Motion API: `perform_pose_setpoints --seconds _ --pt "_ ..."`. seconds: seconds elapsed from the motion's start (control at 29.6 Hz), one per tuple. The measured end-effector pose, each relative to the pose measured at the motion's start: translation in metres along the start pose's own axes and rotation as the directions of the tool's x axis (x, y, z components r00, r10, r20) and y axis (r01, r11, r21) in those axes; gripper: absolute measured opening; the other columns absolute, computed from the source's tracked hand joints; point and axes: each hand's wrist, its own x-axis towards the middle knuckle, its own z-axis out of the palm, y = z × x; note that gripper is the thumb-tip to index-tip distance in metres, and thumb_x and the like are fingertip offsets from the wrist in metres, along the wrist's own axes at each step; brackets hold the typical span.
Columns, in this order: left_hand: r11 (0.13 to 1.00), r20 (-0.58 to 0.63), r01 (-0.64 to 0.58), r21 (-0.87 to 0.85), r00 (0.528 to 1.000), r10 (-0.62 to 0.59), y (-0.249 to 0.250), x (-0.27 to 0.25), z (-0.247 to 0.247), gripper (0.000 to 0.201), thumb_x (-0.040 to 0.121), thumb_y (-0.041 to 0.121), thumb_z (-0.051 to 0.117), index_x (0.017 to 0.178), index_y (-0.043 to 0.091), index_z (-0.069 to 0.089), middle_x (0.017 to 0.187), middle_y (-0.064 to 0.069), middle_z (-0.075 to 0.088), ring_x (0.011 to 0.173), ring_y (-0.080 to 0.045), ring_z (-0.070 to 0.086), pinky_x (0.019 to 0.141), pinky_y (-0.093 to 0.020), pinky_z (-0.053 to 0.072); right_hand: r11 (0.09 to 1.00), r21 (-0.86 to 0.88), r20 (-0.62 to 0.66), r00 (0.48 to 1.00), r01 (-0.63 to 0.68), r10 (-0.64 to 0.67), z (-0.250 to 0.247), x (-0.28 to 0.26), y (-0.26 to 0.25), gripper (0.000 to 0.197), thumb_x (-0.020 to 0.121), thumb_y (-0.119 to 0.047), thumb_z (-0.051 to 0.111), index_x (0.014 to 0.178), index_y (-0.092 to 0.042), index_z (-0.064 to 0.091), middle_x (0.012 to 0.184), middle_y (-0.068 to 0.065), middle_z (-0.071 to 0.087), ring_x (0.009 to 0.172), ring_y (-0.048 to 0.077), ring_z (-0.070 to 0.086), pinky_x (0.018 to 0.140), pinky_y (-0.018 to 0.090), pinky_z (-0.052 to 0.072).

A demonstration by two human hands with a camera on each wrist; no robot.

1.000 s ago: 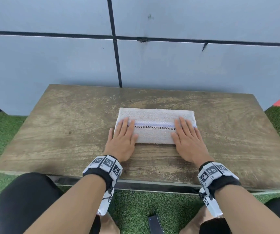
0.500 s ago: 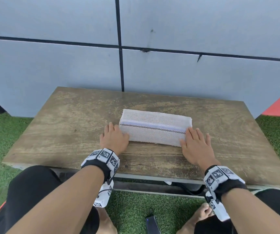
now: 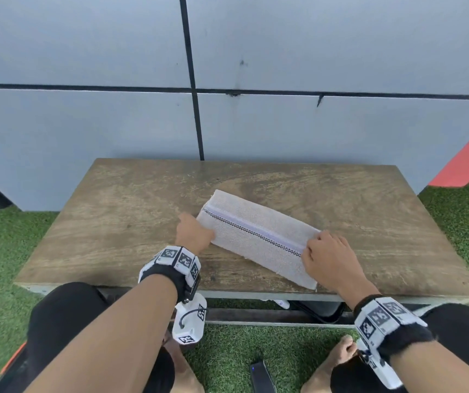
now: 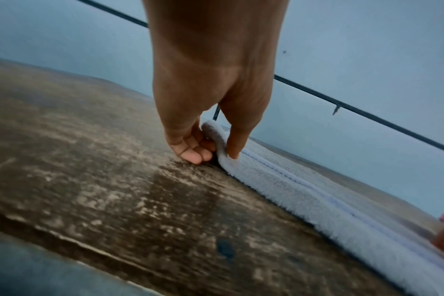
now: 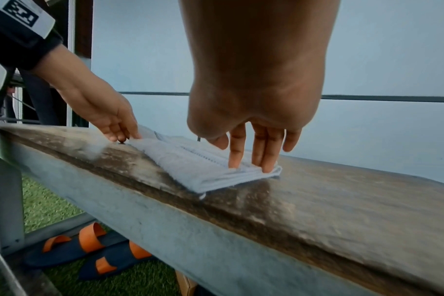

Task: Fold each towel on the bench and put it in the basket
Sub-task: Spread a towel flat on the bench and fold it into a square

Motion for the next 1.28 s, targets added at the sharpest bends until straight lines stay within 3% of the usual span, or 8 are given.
perform_pose_setpoints --seconds 0.07,0.13,0.34,0.51,0.67,0.81,1.08,1.28 --pt "0.999 0.004 -0.025 -0.042 1.000 0.025 0.003 -0.001 -0.001 0.015 0.083 0.006 0.065 0.086 0.006 0.051 0.083 -0.013 0.056 0.069 -0.025 0.054 0.054 -0.028 0.042 0.999 0.037 0.035 0.999 -0.021 0.020 -0.008 0.003 -0.006 0.033 0.098 -0.030 0.038 0.073 -0.016 0.054 0.078 0.000 0.053 0.072 0.020 0.053 0.084 0.037 0.047" --pt "0.995 -0.009 -0.067 -0.071 0.998 0.066 0.007 -0.003 -0.003 0.025 0.083 0.006 0.059 0.065 0.010 0.042 0.065 -0.007 0.049 0.058 -0.022 0.044 0.051 -0.025 0.034 0.991 0.122 0.063 0.997 -0.049 0.042 -0.015 0.004 -0.009 0.029 0.098 -0.030 0.040 0.077 -0.016 0.053 0.075 -0.001 0.055 0.069 0.020 0.055 0.073 0.034 0.046" --pt "0.901 0.066 -0.242 -0.361 0.957 0.283 0.060 -0.027 -0.022 0.019 0.081 0.017 0.053 0.091 0.006 0.065 0.078 -0.006 0.056 0.074 -0.019 0.054 0.068 -0.039 0.049 0.840 0.540 0.013 0.998 -0.059 0.062 -0.041 0.025 -0.011 0.036 0.097 -0.027 0.056 0.131 -0.015 0.053 0.132 0.004 0.056 0.125 0.023 0.049 0.104 0.038 0.043" --pt "0.770 0.165 -0.316 -0.554 0.865 0.474 0.136 -0.060 -0.044 0.014 0.068 0.015 0.056 0.057 0.024 0.053 0.067 -0.006 0.045 0.066 -0.022 0.042 0.062 -0.038 0.036 0.374 0.927 -0.044 0.993 -0.001 0.113 -0.103 0.055 -0.016 0.058 0.094 -0.016 0.061 0.148 -0.015 0.037 0.141 -0.002 0.049 0.126 0.013 0.048 0.100 0.031 0.039" --pt "0.713 0.187 -0.357 -0.603 0.806 0.562 0.187 -0.077 -0.062 0.014 0.057 0.019 0.058 0.057 0.020 0.044 0.067 -0.007 0.037 0.064 -0.026 0.037 0.056 -0.038 0.025 -0.023 0.990 -0.140 0.988 0.142 0.070 -0.157 0.077 -0.004 0.043 0.077 -0.013 0.068 0.119 -0.003 0.064 0.111 0.011 0.069 0.103 0.026 0.065 0.086 0.041 0.051" --pt "0.755 0.118 -0.532 -0.384 0.782 0.612 0.214 -0.078 -0.077 0.017 0.083 0.010 0.048 0.068 0.016 0.053 0.060 0.005 0.043 0.055 -0.014 0.040 0.056 -0.029 0.032 0.174 0.955 -0.261 0.958 0.240 0.116 -0.189 0.089 0.000 0.007 0.087 -0.027 0.071 0.087 -0.020 0.074 0.086 0.000 0.068 0.078 0.015 0.062 0.068 0.034 0.047" --pt "0.590 -0.173 -0.728 -0.350 0.669 0.722 0.210 -0.075 -0.100 0.016 0.089 0.007 0.059 0.086 0.019 0.070 0.079 0.011 0.065 0.072 0.001 0.058 0.072 -0.016 0.045 0.303 0.795 -0.587 0.792 0.525 0.169 -0.218 0.073 -0.010 0.009 0.091 -0.023 0.072 0.098 -0.027 0.069 0.096 -0.012 0.070 0.087 0.004 0.062 0.080 0.022 0.049" --pt "0.680 -0.010 -0.671 -0.295 0.714 0.700 0.113 -0.075 -0.070 0.012 0.090 0.001 0.064 0.099 0.004 0.073 0.095 -0.005 0.076 0.083 -0.010 0.065 0.081 -0.027 0.049 0.435 0.839 -0.287 0.946 0.325 -0.153 -0.162 0.019 -0.016 0.016 0.087 -0.014 0.077 0.100 -0.022 0.073 0.085 -0.006 0.071 0.063 0.005 0.053 0.058 0.014 0.041"
